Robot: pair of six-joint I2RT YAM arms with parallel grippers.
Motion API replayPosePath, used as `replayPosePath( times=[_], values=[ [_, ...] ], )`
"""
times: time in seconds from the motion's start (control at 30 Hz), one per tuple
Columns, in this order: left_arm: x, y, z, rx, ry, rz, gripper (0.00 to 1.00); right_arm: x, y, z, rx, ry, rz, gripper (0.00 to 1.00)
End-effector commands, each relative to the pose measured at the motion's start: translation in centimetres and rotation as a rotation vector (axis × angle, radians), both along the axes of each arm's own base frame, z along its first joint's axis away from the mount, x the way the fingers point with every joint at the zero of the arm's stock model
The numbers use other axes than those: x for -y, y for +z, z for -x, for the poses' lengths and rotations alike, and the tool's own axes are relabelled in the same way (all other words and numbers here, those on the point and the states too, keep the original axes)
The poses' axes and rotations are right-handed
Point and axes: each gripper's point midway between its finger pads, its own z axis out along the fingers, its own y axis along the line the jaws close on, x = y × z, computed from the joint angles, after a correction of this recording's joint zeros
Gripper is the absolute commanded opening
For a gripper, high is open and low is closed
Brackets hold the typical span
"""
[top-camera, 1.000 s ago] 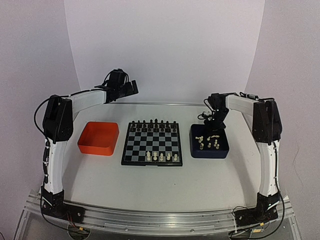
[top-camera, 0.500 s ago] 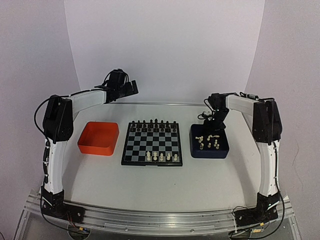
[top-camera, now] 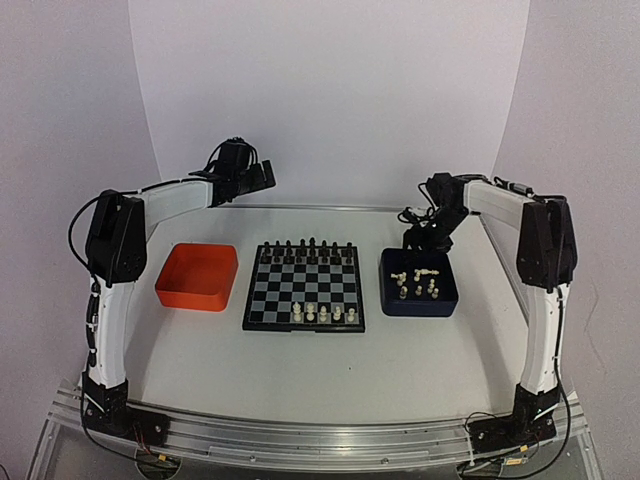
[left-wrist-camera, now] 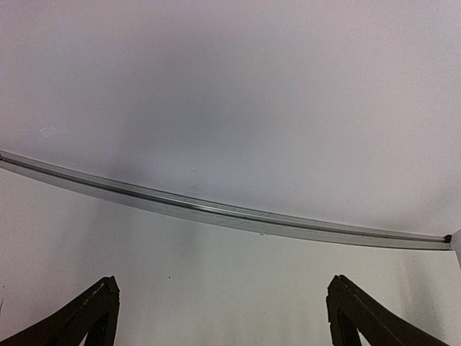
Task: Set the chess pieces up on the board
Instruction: Pick up the chess piece from the storage box.
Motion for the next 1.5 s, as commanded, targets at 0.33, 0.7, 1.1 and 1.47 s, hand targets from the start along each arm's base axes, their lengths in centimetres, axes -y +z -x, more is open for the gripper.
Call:
replayPosePath(
  times=[0.33, 0.7, 1.1, 1.47],
  values=[
    [-0.9, 1.0, -0.5, 0.042, 0.04, -0.03, 1.0, -1.9, -2.1, -0.5, 0.055, 0.185, 0.106, 0.71],
    [-0.5, 0.6, -1.3, 0.048, 0.017, -0.02, 1.0, -1.4, -2.2, 3.2, 0.044, 0.257, 0.218, 0.71],
    [-0.3, 0.3, -1.5, 0.047, -0.004, -0.014, 1.0, -1.0, -0.8, 5.0, 0.035, 0.209, 0.198, 0.71],
    [-0.6, 0.2, -2.0, 0.059, 0.014, -0.008, 1.0, -2.7, -2.9, 6.9, -0.012, 0.345, 0.178, 0.71]
  ],
)
